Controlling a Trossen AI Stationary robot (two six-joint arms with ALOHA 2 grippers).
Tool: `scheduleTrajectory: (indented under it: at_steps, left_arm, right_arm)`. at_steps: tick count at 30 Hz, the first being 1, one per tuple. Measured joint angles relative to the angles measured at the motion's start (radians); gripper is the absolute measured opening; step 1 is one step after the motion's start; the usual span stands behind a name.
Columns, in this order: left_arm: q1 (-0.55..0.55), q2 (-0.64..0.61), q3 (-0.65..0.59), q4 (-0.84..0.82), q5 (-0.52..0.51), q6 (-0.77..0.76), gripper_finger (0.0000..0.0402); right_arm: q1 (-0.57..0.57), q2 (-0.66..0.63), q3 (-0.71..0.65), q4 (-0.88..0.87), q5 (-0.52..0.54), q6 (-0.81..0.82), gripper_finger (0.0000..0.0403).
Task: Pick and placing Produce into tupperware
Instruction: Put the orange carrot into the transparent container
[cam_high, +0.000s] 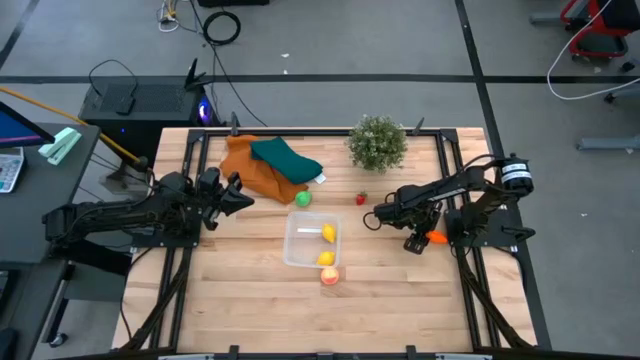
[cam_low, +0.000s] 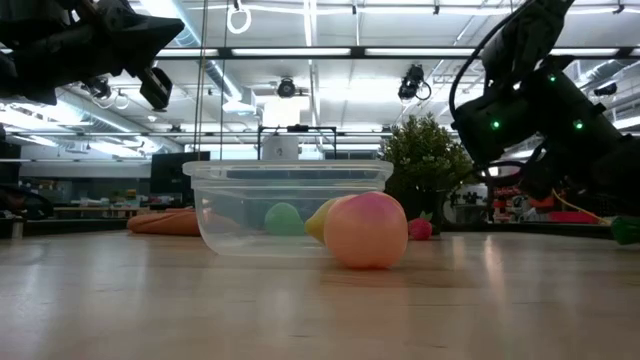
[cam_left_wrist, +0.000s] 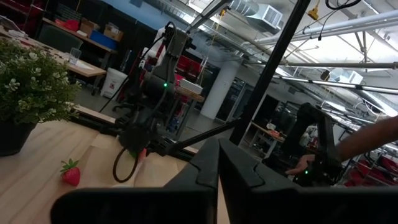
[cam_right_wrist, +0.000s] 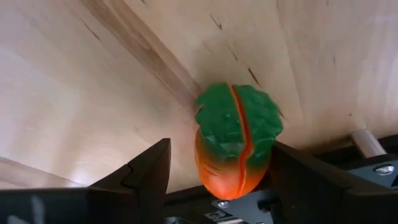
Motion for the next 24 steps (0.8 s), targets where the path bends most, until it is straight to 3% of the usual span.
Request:
scheduleTrajectory:
  at_steps: [15, 24]
  left_arm:
    - [0.0, 0.0, 0.0, 0.0, 0.0, 0.005, 0.002]
    - [0.0, 0.0, 0.0, 0.0, 0.0, 0.006, 0.0011]
  right_arm:
    - [0.0, -0.009, 0.0, 0.009, -0.005, 0.001, 0.0147]
    - [0.0, -0.06, 0.007, -0.007, -0.021, 0.035, 0.0136]
